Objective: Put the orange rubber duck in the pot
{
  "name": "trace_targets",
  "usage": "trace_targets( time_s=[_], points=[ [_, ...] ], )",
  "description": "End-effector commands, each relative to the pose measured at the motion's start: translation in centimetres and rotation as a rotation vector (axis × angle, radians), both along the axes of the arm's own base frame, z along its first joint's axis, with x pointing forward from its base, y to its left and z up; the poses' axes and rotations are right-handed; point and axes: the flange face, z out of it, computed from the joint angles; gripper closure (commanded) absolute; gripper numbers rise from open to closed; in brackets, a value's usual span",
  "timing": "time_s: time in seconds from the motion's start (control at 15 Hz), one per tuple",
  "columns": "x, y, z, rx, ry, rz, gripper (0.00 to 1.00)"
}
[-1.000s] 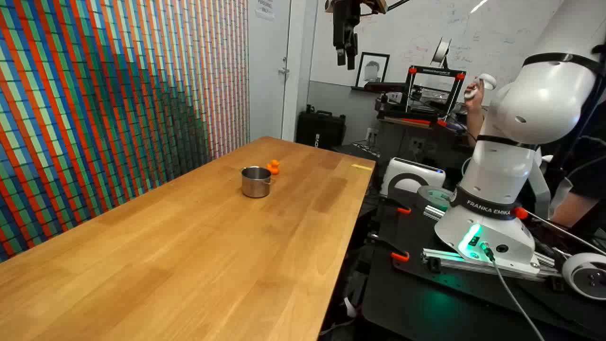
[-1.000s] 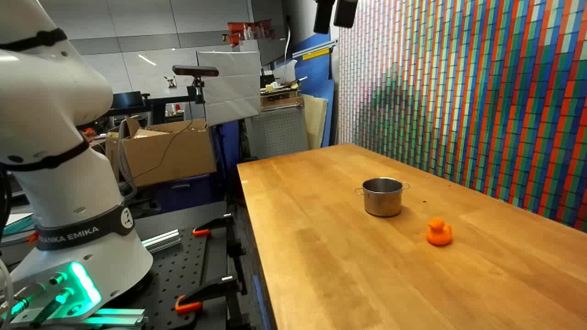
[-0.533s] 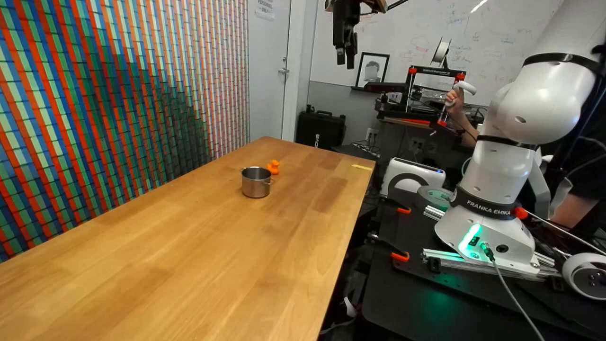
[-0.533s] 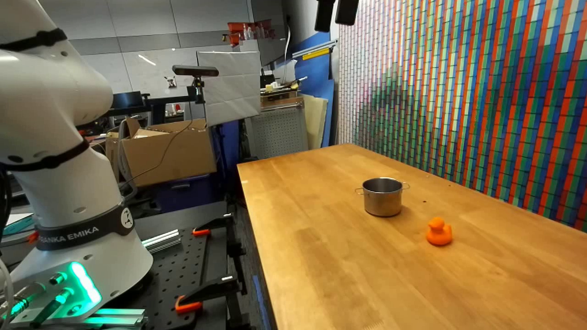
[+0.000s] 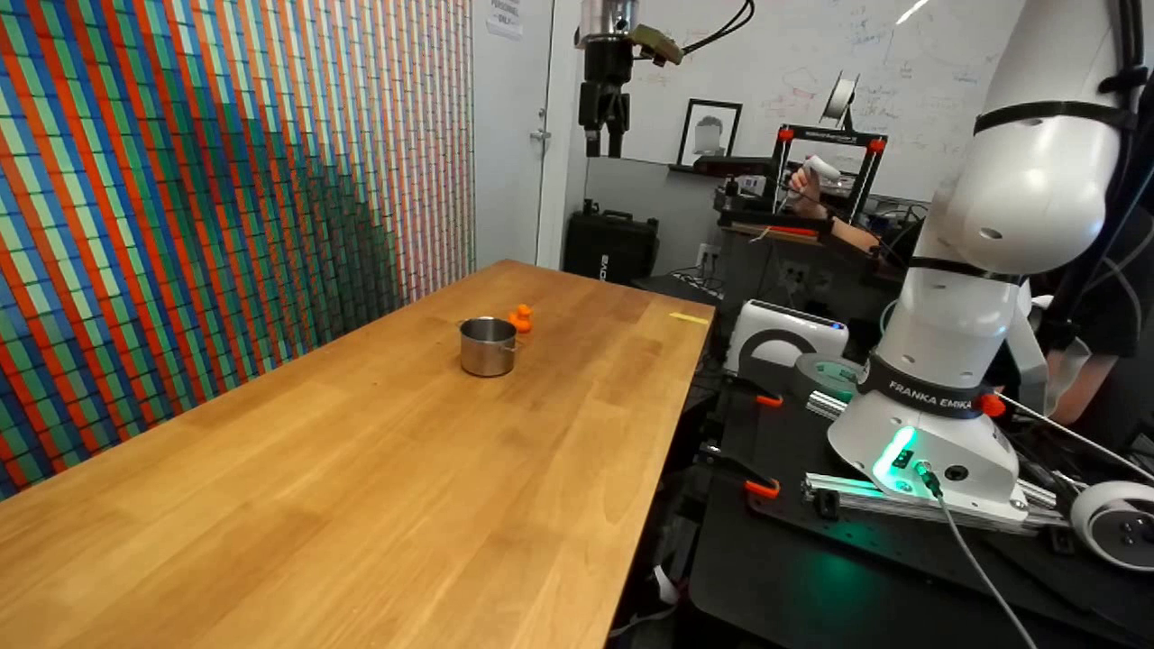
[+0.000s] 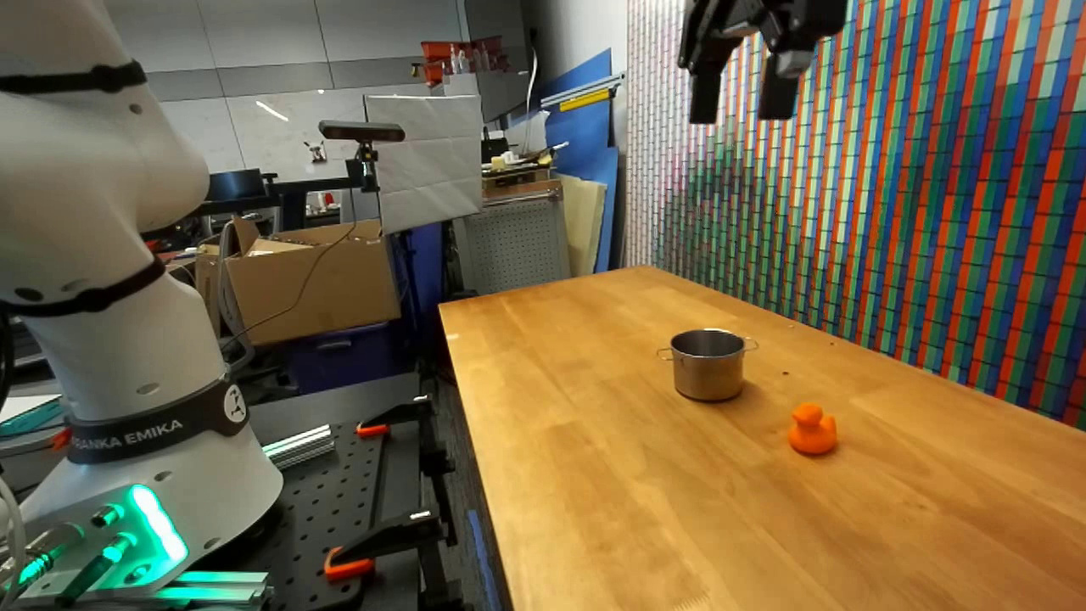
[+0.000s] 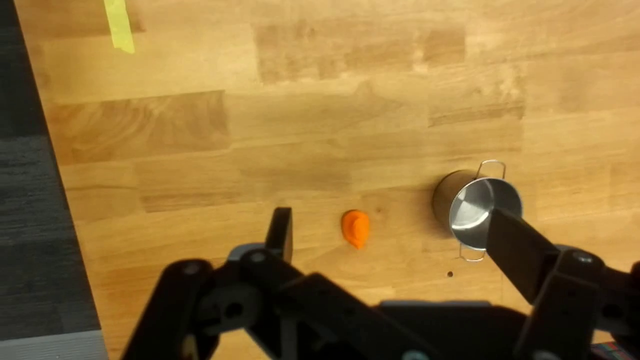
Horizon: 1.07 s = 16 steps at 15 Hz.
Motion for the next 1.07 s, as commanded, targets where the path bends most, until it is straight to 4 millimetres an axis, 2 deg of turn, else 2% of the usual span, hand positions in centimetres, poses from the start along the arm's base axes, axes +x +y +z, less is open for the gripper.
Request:
trace_targets(
  time_s=[0.0,0.2,0.47,0.8,1.0],
  points=[
    [4.5,-0.6,-3.4,-0.032,-0.026,0.014,0.0],
    [6.5,0.1,-8.1,-0.054,-0.014,0.038,0.0],
    [7.7,1.9,-14.3,-0.058,0.008,0.07,0.0],
    [8.2,4.0,-20.4,-0.091,0.018,0.132,0.0],
    [8.7,4.2,-23.6,-0.128,0.012,0.155,0.0]
  ],
)
